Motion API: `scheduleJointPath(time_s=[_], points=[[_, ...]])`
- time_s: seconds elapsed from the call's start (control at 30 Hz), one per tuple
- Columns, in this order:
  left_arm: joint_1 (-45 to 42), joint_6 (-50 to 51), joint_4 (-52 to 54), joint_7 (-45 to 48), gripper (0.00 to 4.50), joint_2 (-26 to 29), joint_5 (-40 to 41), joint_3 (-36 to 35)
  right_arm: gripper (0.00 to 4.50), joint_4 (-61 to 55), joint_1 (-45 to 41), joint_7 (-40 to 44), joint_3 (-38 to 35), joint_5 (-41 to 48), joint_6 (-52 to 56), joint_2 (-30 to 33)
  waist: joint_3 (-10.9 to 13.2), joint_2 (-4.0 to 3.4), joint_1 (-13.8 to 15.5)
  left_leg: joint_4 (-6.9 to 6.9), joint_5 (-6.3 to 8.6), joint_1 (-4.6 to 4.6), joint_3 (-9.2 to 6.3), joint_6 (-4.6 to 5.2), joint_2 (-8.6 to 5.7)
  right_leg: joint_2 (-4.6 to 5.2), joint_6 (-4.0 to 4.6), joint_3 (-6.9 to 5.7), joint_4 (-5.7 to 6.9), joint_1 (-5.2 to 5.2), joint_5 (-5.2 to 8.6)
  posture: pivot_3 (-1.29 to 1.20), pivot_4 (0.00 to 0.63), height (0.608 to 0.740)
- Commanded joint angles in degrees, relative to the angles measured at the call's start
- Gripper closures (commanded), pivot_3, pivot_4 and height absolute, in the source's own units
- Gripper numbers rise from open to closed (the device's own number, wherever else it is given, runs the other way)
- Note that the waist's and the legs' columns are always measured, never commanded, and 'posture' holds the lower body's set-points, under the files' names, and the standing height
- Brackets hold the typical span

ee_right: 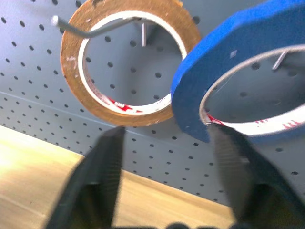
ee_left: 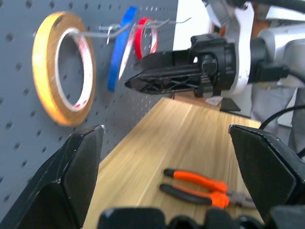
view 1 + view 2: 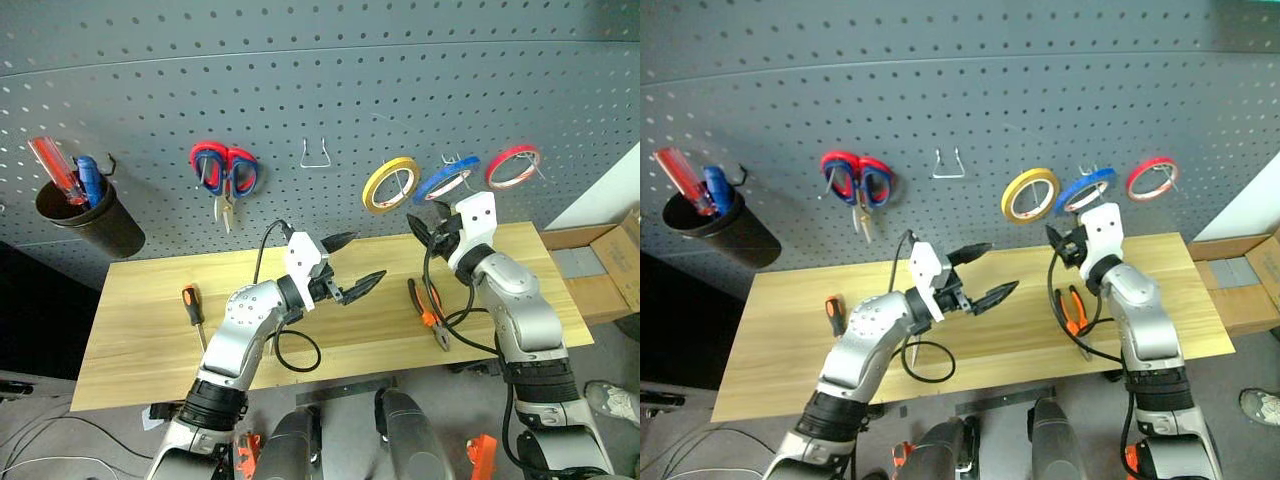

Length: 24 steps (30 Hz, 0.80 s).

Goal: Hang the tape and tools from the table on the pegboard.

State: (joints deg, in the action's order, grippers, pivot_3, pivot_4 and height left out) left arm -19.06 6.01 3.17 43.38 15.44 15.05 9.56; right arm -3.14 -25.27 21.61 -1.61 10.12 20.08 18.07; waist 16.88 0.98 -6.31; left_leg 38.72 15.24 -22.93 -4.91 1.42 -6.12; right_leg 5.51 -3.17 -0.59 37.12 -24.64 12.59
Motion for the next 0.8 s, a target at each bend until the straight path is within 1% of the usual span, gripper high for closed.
scheduleJointPath(time_s=[0.03,0.07,0.13,0.23,0.3,0.37,0.4,0.47,0.53,0.6,0.67,0.8], points=[[1.27,0.05,4.39,-0.47,0.00,1.48,-0.24,-0.96,0.27,-4.81,1.25,-0.50,-3.48,2.12,-0.08,0.37,0.00,0.00,0.60,0.00,0.00,0.00,0.00,0.00,0.00,0.00,0.00,0.00,0.00,0.00,0.00,-0.13,0.249,0.740],[1.94,0.29,5.08,-0.71,0.00,2.16,-0.31,-1.22,0.03,-6.09,2.33,-0.66,-4.12,2.74,0.96,0.47,-0.01,-0.02,1.02,0.00,0.00,-0.01,0.00,0.00,0.00,0.00,0.00,0.00,0.01,-0.02,0.00,-0.12,0.248,0.740],[3.70,1.01,7.00,-1.40,0.00,3.45,-0.24,-1.96,0.03,-11.26,7.11,2.51,-4.86,6.20,5.08,2.30,-0.05,-0.03,1.65,-0.02,0.01,-0.01,-0.01,-0.01,0.02,-0.01,0.00,0.01,0.00,-0.03,0.00,-0.10,0.248,0.740],[6.84,2.49,9.84,-0.99,0.00,6.14,0.46,-2.95,0.03,-18.99,16.51,8.19,-4.57,12.16,14.08,7.33,-0.10,0.00,2.88,-0.14,0.03,-0.06,-0.04,-0.06,0.05,-0.02,0.01,0.00,-0.08,-0.12,0.01,-0.08,0.249,0.740],[8.76,3.84,11.31,0.48,0.00,8.56,1.44,-3.54,0.03,-22.78,22.78,11.28,-3.76,14.24,17.03,10.59,-0.10,0.00,3.42,-0.19,0.04,-0.10,-0.02,-0.07,0.04,-0.01,0.01,0.03,-0.12,-0.19,0.01,-0.08,0.250,0.740],[10.51,5.42,12.53,2.73,0.00,11.27,2.83,-4.09,0.03,-25.83,27.01,12.28,-2.17,16.33,21.48,12.23,-0.10,0.00,3.83,-0.20,0.05,-0.11,-0.01,-0.06,0.02,0.01,0.01,0.05,-0.13,-0.20,0.01,-0.09,0.248,0.740],[11.09,5.41,12.56,3.67,0.00,12.49,2.84,-4.22,0.03,-25.92,28.29,11.02,0.17,14.55,23.17,12.88,-0.13,0.00,3.87,-0.20,0.06,-0.10,-0.01,-0.05,0.02,0.02,0.01,0.05,-0.13,-0.19,0.01,-0.09,0.246,0.740],[11.36,4.92,11.85,4.77,0.00,14.02,2.48,-4.23,0.03,-23.77,28.19,6.62,3.11,10.93,25.46,11.89,-0.36,0.12,3.83,-0.23,0.16,-0.06,-0.01,0.12,0.05,0.01,0.01,0.05,-0.10,-0.21,0.00,-0.09,0.246,0.740],[11.25,3.58,10.49,5.58,0.00,15.19,1.31,-3.83,0.03,-19.37,25.27,0.23,4.48,6.81,27.06,9.05,-0.37,0.14,3.88,-0.28,0.11,-0.02,-0.02,0.04,0.11,0.00,0.04,0.01,-0.10,-0.20,-0.01,-0.09,0.246,0.740],[11.42,4.21,10.00,7.14,0.00,16.58,1.25,-3.34,0.03,-16.26,21.24,-6.31,4.10,4.00,28.22,4.53,-0.41,0.17,3.90,-0.28,0.00,0.00,0.01,-0.10,0.13,-0.01,0.15,0.02,-0.09,-0.21,-0.11,-0.09,0.244,0.740],[11.55,4.60,10.01,7.45,0.00,17.07,1.42,-3.48,0.03,-15.46,18.85,-9.96,3.12,2.68,28.42,1.22,-0.42,0.15,4.01,-0.29,-0.12,-0.02,0.04,-0.21,0.20,-0.11,0.19,0.04,-0.10,-0.27,-0.28,-0.08,0.239,0.740],[11.82,5.29,10.74,7.20,0.00,17.25,2.00,-4.27,0.03,-14.78,17.23,-15.72,1.68,-1.46,26.48,-1.10,-0.57,0.17,4.51,-0.30,-0.16,-0.02,0.10,-0.27,0.45,-0.34,0.26,0.00,-0.08,-0.33,-0.34,-0.08,0.234,0.740]])
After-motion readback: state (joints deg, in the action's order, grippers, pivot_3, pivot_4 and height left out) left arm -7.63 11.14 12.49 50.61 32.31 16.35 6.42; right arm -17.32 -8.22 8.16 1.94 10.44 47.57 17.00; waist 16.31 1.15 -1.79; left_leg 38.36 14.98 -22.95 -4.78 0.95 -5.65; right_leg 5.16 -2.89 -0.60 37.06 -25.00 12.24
